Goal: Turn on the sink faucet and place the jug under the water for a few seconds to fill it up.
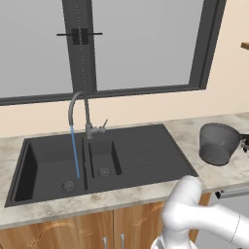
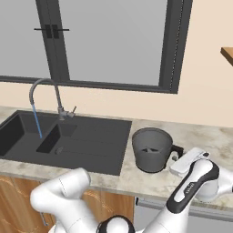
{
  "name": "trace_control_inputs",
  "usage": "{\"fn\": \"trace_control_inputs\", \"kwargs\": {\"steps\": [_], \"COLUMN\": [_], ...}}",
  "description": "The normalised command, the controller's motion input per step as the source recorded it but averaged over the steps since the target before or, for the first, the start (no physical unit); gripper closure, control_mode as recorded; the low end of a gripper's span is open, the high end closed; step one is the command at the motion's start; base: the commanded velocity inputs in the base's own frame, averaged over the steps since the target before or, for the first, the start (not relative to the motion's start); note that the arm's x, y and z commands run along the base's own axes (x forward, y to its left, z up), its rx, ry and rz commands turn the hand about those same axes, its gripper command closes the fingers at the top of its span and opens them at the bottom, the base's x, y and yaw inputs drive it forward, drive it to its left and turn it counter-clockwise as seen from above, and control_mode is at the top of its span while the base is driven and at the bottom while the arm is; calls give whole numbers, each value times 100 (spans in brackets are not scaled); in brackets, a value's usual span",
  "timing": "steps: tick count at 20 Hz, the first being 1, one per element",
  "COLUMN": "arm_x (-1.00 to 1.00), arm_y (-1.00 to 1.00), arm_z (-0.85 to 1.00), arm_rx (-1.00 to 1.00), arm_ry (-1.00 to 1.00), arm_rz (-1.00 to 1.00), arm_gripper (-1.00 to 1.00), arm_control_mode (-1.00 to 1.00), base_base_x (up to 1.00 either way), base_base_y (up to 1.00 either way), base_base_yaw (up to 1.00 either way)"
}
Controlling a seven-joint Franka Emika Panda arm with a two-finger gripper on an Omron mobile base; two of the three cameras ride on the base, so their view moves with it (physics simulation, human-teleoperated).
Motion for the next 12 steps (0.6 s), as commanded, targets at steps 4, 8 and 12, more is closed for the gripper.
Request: {"fn": "trace_control_inputs", "kwargs": {"steps": [4,8,12], "arm_x": [-1,0,0], "arm_y": [75,98,100], "arm_z": [84,49,14], "arm_rx": [0,0,-2], "arm_ry": [0,0,0], "arm_rz": [-6,-14,-20], "arm_gripper": [100,100,100], "arm_control_mode": [-100,-100,-100], "base_base_x": [0,0,0], "base_base_y": [0,0,0], "base_base_yaw": [0,0,0]}}
